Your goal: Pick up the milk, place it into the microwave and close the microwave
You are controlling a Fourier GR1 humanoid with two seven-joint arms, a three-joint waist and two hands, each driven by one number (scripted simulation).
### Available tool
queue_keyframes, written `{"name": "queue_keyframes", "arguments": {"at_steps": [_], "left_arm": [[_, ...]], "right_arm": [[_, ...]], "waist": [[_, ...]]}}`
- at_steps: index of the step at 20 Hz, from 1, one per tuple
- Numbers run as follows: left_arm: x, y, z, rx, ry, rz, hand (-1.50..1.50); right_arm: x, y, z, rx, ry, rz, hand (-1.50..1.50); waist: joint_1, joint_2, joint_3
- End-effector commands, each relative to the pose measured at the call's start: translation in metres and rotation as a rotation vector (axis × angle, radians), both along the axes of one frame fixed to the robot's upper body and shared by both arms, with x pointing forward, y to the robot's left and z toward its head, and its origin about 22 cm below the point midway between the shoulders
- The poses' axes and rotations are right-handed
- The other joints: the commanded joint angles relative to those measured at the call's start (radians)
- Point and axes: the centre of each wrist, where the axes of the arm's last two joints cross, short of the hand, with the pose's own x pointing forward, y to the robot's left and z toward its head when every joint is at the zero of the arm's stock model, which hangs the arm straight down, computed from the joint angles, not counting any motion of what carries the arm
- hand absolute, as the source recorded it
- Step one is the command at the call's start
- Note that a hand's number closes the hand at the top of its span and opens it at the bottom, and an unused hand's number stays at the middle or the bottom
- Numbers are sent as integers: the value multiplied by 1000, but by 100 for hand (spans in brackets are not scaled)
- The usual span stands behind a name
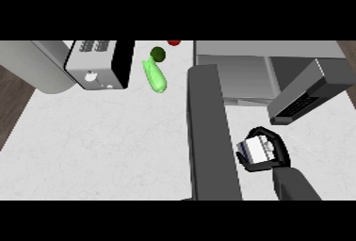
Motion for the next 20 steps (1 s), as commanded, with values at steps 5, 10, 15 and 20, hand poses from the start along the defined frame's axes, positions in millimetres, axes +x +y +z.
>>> {"name": "queue_keyframes", "arguments": {"at_steps": [5, 10, 15, 20], "left_arm": [[-7, -1, 17, -33, -44, -34, -150], [10, 2, 22, -12, -44, -28, -150], [6, 0, 2, -26, -44, -53, -150], [2, 13, 10, -8, -48, -66, -150]], "right_arm": [[46, 34, 28, -55, -132, -41, 150], [79, 15, 61, -69, -129, -53, 150], [108, 4, 96, -106, -107, -69, 150], [119, 13, 107, -160, -104, -90, 150]], "waist": [[1, -2, -2], [-1, 5, -1], [26, 12, 0], [43, 17, 0]]}}
